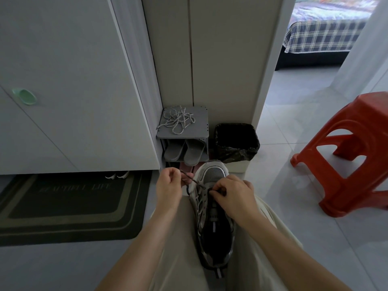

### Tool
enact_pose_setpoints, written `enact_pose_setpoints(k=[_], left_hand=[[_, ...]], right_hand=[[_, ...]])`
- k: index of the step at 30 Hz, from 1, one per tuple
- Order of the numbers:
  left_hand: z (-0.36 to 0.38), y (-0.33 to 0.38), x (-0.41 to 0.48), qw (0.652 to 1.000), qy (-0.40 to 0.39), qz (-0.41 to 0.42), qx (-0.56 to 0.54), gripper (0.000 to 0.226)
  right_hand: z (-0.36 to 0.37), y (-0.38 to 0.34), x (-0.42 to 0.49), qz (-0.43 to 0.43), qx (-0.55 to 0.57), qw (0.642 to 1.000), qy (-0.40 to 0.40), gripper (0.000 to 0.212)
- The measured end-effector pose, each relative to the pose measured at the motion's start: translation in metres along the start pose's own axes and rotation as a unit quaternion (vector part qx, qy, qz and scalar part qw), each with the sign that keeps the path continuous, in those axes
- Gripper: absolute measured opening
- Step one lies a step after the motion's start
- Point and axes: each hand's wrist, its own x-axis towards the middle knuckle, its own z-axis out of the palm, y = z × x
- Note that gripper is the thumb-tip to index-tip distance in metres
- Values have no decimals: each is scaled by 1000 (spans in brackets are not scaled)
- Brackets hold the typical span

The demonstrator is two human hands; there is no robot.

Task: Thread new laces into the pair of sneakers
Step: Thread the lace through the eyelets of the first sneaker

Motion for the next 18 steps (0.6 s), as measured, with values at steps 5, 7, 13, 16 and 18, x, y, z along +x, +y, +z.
enact_pose_setpoints(k=[5, 7, 13, 16, 18], left_hand=[[3, 5, 0, 996, 15, -63, -67, 18], [3, 5, 1, 993, 28, -83, -78, 17], [7, 9, -1, 989, 36, -90, -109, 20], [8, 11, -3, 989, 35, -85, -119, 21], [8, 12, -4, 988, 39, -83, -128, 20]], right_hand=[[3, -3, 1, -22, -24, 999, 9, 11], [7, -6, 2, -45, -43, 998, 15, 8], [10, -6, 0, -42, -44, 998, 30, 9], [11, -7, 0, -11, -25, 999, 22, 12], [12, -8, 0, -3, -28, 999, 33, 11]])
